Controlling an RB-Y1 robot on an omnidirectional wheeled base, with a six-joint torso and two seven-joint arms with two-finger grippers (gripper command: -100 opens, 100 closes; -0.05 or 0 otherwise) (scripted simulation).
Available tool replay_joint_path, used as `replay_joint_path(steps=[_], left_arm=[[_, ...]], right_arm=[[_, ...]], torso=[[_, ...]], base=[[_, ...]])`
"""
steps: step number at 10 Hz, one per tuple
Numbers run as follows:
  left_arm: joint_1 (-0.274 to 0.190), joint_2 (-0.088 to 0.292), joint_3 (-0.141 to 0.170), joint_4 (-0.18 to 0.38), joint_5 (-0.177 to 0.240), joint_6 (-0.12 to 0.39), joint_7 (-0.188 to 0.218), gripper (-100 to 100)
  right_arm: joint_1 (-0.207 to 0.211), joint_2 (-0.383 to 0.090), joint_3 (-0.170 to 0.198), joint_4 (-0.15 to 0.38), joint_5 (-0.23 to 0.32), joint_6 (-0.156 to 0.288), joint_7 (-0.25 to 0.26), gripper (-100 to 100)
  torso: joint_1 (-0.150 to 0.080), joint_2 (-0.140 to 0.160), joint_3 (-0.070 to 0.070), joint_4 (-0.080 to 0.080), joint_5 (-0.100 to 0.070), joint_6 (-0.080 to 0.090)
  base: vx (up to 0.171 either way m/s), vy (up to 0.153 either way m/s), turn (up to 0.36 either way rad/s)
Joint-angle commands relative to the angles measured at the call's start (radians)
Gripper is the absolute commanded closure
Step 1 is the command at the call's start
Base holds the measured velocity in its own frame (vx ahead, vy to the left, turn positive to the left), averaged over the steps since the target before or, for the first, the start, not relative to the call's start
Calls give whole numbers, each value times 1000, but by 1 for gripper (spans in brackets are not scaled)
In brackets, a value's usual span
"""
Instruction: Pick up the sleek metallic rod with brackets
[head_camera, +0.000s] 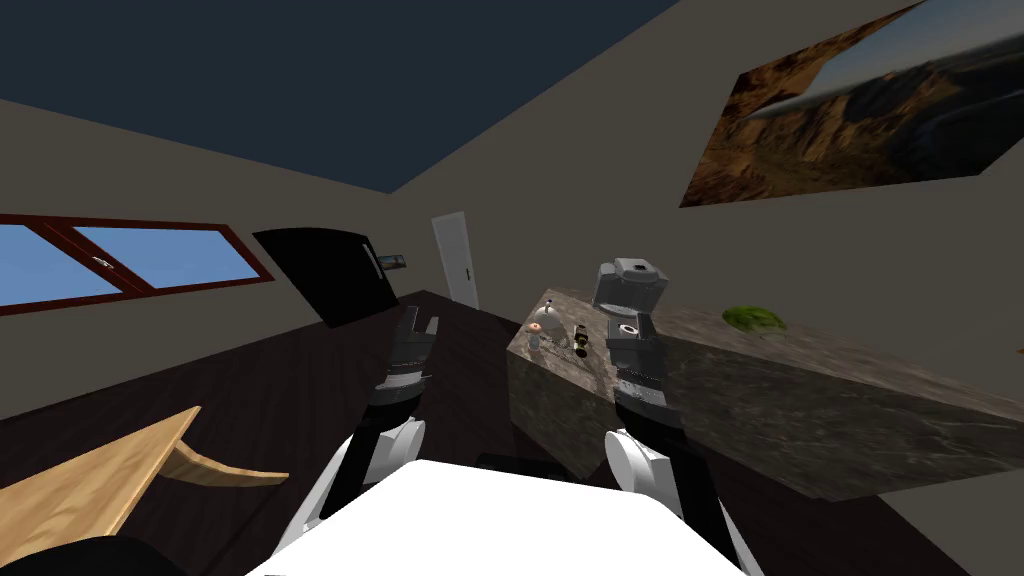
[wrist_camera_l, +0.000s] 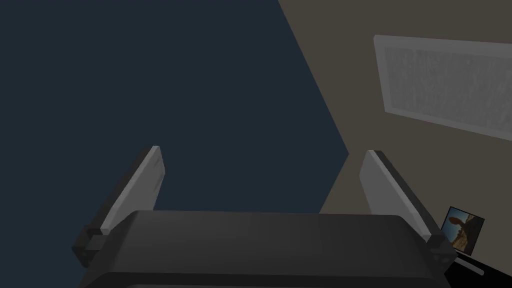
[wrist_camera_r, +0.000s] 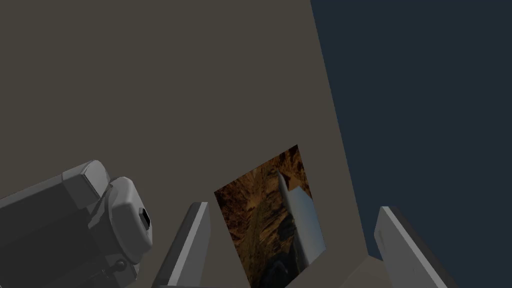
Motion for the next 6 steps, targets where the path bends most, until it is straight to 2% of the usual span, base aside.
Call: replay_joint_path(steps=[1,2,4,5,6], left_arm=[[0,0,0,0,0,0,0,0],[0,0,0,0,0,0,0,0],[0,0,0,0,0,0,0,0],[0,0,0,0,0,0,0,0],[0,0,0,0,0,0,0,0]], right_arm=[[-6,-50,2,8,15,-3,3,-100],[-6,-54,2,8,15,-3,3,-100],[-20,-124,8,27,48,-11,8,-100],[-20,-136,8,27,48,-11,8,-100],[-30,-173,11,41,71,-16,12,-100]], torso=[[0,0,0,0,0,0],[0,0,0,0,0,0],[0,1,0,0,0,0],[0,1,1,0,0,0],[0,1,1,0,0,0]], base=[[-9,1,-57],[-10,2,-34],[-17,5,-75],[-17,7,-50],[-15,2,-70]])
